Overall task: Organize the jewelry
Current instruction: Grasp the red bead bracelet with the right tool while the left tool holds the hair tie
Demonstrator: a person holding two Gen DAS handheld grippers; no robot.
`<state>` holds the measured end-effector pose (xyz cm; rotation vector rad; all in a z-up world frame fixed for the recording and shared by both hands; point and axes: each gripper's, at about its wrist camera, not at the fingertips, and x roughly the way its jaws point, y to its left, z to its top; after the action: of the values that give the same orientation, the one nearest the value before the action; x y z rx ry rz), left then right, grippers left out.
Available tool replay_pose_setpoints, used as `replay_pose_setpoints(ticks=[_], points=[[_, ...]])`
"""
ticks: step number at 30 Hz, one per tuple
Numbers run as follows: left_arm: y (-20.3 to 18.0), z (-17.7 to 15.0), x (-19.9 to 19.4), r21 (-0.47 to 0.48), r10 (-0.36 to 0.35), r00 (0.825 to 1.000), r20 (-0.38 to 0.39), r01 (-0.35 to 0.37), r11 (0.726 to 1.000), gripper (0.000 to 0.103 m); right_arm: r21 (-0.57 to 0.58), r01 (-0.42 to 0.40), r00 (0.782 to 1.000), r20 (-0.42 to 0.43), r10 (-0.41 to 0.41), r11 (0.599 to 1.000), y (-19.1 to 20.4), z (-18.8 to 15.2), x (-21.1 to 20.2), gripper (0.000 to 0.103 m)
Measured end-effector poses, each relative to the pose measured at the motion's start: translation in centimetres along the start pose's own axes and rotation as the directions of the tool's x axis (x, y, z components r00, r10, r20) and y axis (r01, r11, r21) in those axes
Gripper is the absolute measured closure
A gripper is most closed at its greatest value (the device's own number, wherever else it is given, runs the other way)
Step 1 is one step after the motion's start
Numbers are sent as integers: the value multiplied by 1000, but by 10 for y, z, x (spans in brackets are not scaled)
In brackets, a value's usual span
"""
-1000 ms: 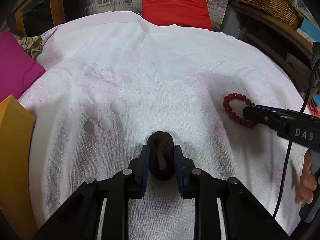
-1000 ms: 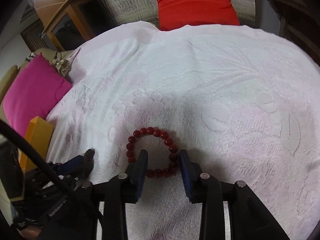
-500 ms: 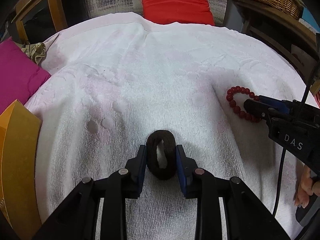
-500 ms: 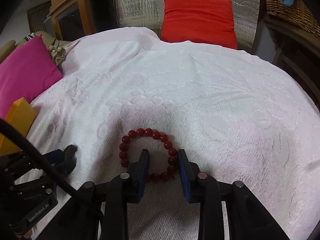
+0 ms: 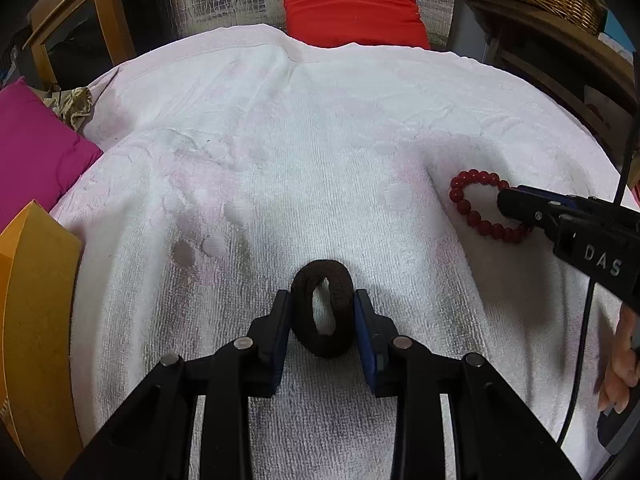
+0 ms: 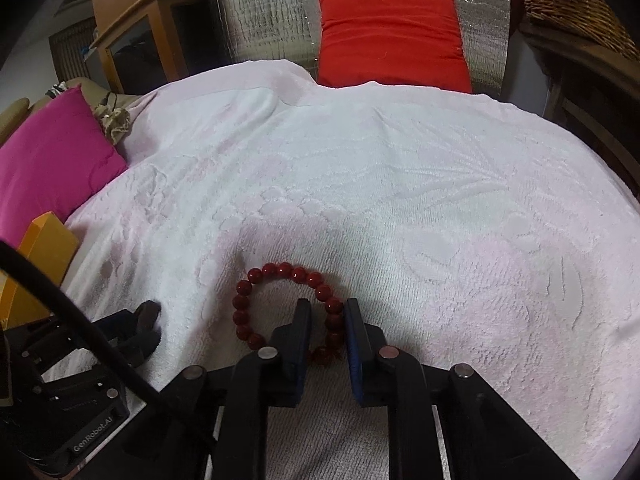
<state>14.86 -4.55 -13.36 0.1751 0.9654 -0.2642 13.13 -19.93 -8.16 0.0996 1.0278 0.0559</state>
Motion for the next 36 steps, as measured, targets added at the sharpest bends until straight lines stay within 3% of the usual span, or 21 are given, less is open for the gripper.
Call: replay_pose_setpoints(ticks=[6, 10, 19, 36], points=[[-1, -1, 1, 4, 5, 1000, 4, -5, 1000, 70, -6, 29, 998, 50, -29, 1000, 4, 3, -2, 85], [1, -1, 1, 3, 0, 1000, 5, 0, 1000, 70, -41, 56, 998, 32, -55, 998, 10, 2, 8, 85], [12, -4, 2, -59, -31, 999, 13, 32, 998, 68, -24, 47, 998, 35, -46, 999, 7, 2, 9, 87], [29, -4, -3, -33, -81, 997, 11, 82, 996, 68, -15, 37, 999, 39, -36, 999, 5, 1, 8, 87]])
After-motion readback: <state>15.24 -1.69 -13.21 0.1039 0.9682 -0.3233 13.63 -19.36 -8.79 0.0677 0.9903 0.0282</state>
